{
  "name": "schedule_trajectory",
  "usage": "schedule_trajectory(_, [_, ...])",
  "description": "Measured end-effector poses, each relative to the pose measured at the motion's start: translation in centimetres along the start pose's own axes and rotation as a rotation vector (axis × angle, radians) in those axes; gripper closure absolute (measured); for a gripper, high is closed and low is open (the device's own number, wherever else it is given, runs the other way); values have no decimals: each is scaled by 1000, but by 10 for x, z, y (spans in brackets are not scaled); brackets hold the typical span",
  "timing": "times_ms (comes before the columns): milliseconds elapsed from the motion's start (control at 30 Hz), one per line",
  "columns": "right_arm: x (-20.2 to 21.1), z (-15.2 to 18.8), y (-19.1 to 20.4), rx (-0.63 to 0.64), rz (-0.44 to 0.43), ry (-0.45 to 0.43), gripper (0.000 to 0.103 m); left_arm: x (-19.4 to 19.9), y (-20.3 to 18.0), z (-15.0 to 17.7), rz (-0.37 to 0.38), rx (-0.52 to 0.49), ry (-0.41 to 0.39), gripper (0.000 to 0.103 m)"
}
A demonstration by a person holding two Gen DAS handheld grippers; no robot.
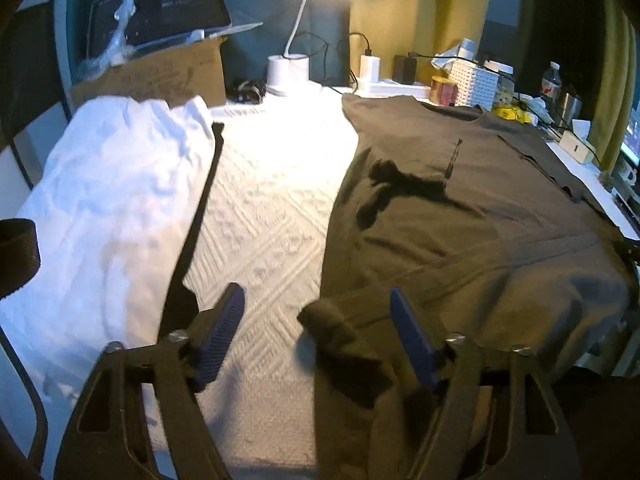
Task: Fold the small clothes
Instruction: 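Grasp the brown shirt's hem with both grippers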
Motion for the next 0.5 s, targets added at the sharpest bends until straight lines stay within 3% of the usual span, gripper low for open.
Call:
schedule_trajectory(67, [0,-1,2,4,-6,-8,90,-4,-5,6,32,-14,36,56])
schedule_trajectory(233, [7,-4,3,14,-8,-40,97,-7,-18,13,49,-54,59,93])
schedule_trajectory(500, [29,-20,-7,-6,5,-115,97,23,-39,-10,36,-142,-25,98])
Point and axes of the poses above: each gripper's, at about its wrist camera, not at the fingertips, and x roughly against the way its jaws point, y to its left, z to its underside, the point moved 5 cm from there along -x, roughly the way its jaws point, and after that the axes turned 13 degrees about z, right-handed, at the moved point
